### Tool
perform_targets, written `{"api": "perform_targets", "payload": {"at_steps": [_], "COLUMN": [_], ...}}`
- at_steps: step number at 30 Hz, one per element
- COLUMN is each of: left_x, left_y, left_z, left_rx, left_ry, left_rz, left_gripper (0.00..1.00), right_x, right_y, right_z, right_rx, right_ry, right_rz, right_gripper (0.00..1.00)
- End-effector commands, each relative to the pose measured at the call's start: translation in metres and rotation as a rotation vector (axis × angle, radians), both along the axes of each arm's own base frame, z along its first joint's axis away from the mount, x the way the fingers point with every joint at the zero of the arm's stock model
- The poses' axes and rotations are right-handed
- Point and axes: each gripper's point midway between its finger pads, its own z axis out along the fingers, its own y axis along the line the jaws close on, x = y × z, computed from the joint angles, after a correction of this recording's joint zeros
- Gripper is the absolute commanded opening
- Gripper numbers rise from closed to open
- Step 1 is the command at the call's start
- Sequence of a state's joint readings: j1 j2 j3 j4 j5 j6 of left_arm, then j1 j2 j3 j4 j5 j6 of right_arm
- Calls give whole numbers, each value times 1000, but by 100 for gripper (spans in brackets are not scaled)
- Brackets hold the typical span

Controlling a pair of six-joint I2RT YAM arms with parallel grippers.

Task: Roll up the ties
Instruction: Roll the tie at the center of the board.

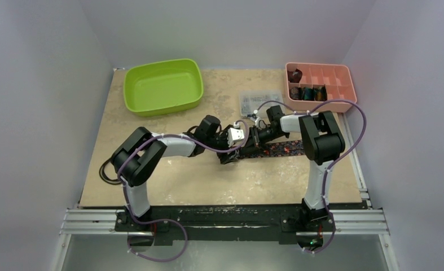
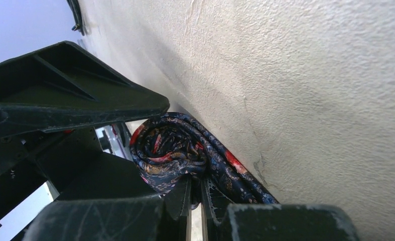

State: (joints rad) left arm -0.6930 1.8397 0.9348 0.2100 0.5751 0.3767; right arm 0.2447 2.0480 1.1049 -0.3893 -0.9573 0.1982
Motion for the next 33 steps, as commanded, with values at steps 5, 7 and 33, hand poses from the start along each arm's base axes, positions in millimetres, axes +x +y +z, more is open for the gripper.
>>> {"api": "perform_targets", "payload": {"at_steps": [5, 7, 33], "left_x": [0, -2, -16], "left_y": [-29, -27, 21], "left_z": [2, -5, -26], "left_rx": [-70, -34, 177], "left_ry": [-33, -20, 64], "left_rz": [-65, -68, 20], "left_gripper": [66, 53, 30], "right_x": [0, -1, 4], "right_y": [-26, -21, 30], "right_z": [-42, -35, 39], "right_rx": [-197, -171, 41], "right_ry": [-45, -57, -105], "right_rz": [37, 46, 32], "right_gripper": [0, 0, 52]}}
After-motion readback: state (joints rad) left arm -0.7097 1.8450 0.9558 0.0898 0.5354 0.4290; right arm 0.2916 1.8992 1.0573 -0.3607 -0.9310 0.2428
